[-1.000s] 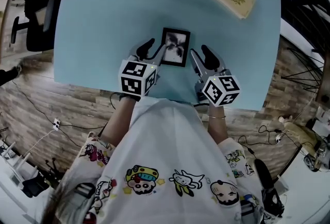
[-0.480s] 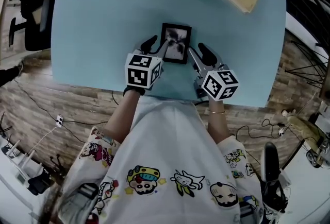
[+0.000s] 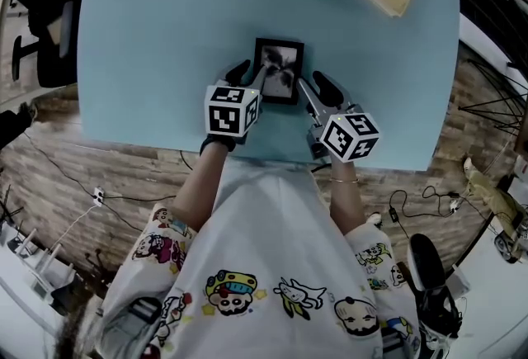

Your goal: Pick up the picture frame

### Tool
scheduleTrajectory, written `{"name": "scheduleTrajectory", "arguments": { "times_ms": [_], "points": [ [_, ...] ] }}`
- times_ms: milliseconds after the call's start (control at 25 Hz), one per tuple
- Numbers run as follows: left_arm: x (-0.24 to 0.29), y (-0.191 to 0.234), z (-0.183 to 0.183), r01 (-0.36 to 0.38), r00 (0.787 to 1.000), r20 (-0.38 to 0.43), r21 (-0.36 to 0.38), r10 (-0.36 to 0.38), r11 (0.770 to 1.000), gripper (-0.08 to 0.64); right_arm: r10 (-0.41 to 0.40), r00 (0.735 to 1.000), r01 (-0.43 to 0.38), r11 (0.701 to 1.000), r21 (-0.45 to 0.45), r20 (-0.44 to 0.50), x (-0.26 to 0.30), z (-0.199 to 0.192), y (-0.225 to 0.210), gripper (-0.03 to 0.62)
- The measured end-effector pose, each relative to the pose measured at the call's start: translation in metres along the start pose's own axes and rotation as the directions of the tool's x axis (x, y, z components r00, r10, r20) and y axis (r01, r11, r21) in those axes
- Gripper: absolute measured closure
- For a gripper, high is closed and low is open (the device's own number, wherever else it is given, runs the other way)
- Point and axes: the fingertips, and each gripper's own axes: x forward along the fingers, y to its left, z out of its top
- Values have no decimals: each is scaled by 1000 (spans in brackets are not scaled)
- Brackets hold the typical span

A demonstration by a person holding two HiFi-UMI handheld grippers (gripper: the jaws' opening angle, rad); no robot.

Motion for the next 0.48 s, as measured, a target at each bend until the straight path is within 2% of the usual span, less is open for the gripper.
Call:
{"name": "scheduleTrajectory", "arguments": {
  "times_ms": [480],
  "points": [
    [6, 0, -5, -9, 1000, -26, -14, 8, 1000, 476, 4, 1000, -4, 1000, 25, -7, 4, -5, -3, 396]
  ]
}}
